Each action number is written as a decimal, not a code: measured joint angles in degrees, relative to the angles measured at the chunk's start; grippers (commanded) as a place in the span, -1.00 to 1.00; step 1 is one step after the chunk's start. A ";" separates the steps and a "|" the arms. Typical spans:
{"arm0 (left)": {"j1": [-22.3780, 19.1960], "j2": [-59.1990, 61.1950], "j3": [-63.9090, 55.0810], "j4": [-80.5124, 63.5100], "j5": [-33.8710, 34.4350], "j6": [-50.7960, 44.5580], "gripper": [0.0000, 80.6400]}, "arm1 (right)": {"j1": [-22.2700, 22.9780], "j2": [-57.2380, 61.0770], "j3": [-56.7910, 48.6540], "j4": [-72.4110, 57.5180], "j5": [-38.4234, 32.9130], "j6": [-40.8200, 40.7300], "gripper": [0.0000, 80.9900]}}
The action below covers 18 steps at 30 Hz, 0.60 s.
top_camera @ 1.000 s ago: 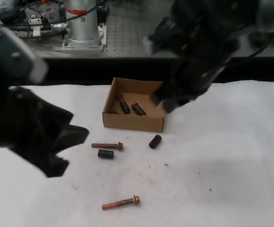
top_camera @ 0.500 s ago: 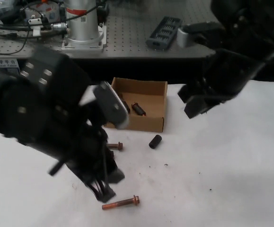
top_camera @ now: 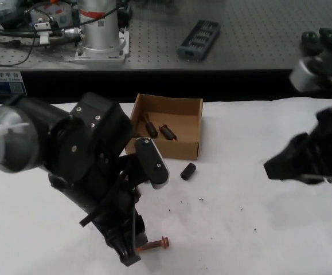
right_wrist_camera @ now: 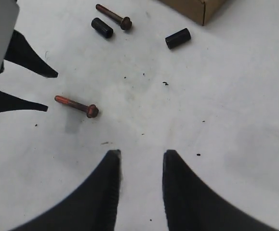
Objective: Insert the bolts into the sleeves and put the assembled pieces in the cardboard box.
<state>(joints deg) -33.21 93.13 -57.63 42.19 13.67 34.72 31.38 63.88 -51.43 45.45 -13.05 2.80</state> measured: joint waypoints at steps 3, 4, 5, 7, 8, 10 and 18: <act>-0.32 2.52 -2.20 1.89 -1.33 1.97 -0.11 | 0.00 -3.34 3.69 -2.19 0.00 1.06 -0.43; -0.35 2.52 -3.05 2.80 -2.01 2.68 -0.11 | 0.00 -3.89 4.55 -2.51 -0.11 1.21 -0.43; -0.48 3.50 -3.26 2.80 -2.22 2.85 -0.11 | 0.00 -4.38 5.52 -2.92 -0.06 1.33 -0.43; -0.69 4.50 -5.17 4.75 -3.25 4.21 -0.11 | 0.00 -4.81 8.19 -3.86 -0.55 1.44 -0.43; -0.92 5.33 -6.17 5.61 -3.49 4.72 -0.11 | 0.00 -4.81 9.02 -4.25 -0.84 1.44 -0.43; -1.56 7.14 -7.86 7.24 -3.82 5.30 -0.11 | 0.00 -4.81 10.33 -5.02 -1.50 1.44 -0.43; -5.47 10.48 -10.15 8.90 -6.23 7.14 -0.11 | 0.00 -4.81 12.59 -9.09 -3.37 5.11 -0.43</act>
<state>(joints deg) -38.68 103.61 -67.78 51.09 7.44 41.86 31.38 59.07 -38.84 36.36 -16.42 7.91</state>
